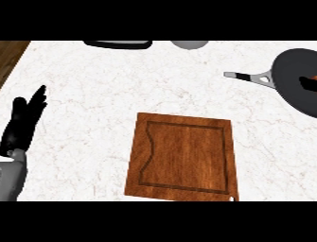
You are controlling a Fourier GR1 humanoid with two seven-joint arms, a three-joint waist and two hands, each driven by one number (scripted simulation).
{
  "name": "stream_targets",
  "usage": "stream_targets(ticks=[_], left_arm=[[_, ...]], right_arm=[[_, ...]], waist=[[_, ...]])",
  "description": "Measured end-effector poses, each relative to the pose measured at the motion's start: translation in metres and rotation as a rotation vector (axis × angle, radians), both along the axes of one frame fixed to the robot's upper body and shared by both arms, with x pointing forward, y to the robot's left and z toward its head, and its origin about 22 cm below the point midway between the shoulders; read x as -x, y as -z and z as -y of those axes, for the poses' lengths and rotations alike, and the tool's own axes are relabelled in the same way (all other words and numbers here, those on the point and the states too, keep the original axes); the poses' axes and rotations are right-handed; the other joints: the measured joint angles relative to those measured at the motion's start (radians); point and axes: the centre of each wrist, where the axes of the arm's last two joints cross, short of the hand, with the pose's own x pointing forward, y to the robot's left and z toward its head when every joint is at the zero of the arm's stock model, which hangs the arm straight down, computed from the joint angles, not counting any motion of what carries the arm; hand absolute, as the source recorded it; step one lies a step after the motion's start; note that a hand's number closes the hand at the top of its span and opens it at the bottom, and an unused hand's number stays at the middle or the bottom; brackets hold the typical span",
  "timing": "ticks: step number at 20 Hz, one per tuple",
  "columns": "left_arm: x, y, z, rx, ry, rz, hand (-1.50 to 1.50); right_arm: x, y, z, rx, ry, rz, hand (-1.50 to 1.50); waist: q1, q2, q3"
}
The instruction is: Pick the squash from the cutting board and place it in the pan
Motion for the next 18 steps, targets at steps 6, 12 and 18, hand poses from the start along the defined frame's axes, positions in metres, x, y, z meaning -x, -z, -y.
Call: stream_targets(ticks=[6,12,18], left_arm=[[-0.006,-0.005,0.001,0.003,0.012,0.008,0.00],[-0.005,-0.004,-0.003,-0.003,0.006,0.005,0.00],[0.003,0.004,-0.007,0.000,-0.019,-0.016,0.00]], right_arm=[[-0.003,0.000,-0.004,-0.009,0.005,0.111,-1.50],[-0.004,-0.009,0.002,0.014,0.070,0.270,-1.50],[0.006,-0.010,0.019,0.013,0.179,0.361,-1.50]], waist=[[0.004,0.003,0.000],[0.001,0.000,0.000],[-0.020,-0.013,-0.003]])
